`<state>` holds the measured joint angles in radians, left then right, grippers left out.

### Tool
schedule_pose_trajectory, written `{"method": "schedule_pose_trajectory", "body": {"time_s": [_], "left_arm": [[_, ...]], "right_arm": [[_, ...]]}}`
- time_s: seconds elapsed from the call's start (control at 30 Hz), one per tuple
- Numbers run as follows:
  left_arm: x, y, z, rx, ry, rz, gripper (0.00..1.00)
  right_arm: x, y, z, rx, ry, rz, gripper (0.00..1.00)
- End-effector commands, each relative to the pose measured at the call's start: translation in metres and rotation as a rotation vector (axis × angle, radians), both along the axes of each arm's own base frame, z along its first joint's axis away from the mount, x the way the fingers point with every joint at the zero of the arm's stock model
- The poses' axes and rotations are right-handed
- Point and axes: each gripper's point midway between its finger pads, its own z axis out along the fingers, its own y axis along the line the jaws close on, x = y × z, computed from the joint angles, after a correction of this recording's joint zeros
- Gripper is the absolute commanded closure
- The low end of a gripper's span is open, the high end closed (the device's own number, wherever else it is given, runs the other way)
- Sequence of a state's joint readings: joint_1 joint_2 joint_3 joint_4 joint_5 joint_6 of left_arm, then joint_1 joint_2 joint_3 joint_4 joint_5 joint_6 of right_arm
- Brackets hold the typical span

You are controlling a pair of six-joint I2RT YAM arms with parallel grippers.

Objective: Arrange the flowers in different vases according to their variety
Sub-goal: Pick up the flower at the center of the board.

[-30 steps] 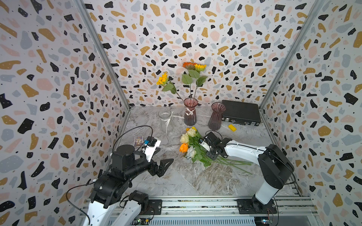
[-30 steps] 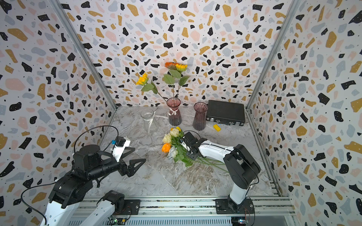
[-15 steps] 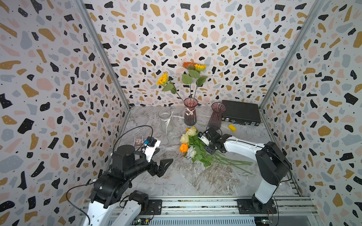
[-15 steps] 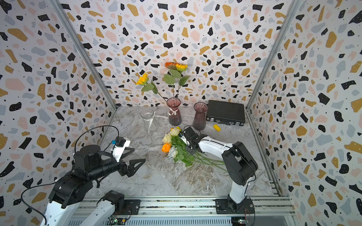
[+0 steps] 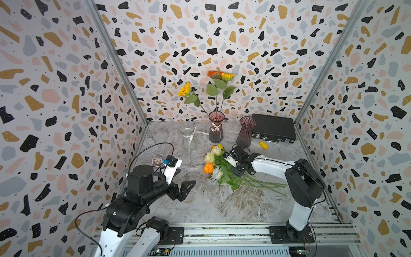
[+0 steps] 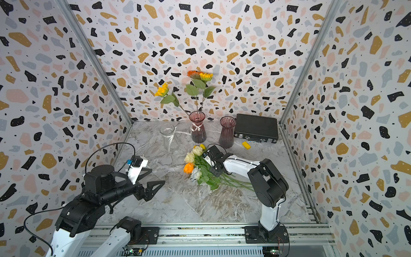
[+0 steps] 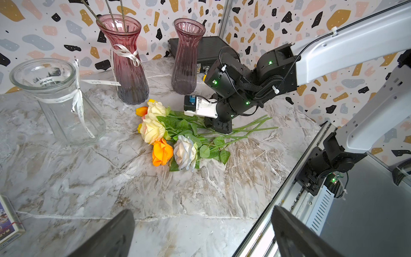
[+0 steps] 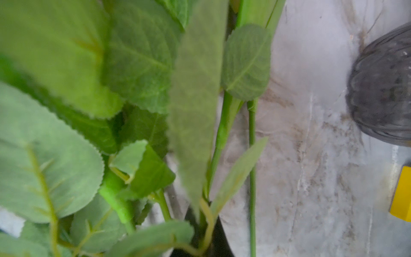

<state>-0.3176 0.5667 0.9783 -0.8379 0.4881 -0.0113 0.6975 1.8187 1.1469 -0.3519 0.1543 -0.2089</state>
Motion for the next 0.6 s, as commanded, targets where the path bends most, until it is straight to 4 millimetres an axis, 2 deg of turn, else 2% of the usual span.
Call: {"method": "schedule_pose_trajectory", "body": {"time_s": [0.0,0.13,0.33,0.57], "left_arm": [[-0.002,0.000,0.013,-0.002,-0.056,-0.008,0.00],[-0.004,0.002,0.015,0.005,-0.062,-0.008,0.00],[-0.007,0.005,0.021,0.016,-0.092,-0.004,0.00],[-0.013,0.011,0.030,0.038,-0.131,0.005,0.00]], "right_arm": [[0.010,0.003,0.035,0.039,-0.066,-0.016,1.00],[0.013,-0.002,0.063,0.052,-0.121,-0.040,1.00],[0.011,-0.016,0.123,0.105,-0.242,-0.089,1.00],[-0.010,-0.013,0.191,0.290,-0.309,-0.060,1.00]]}}
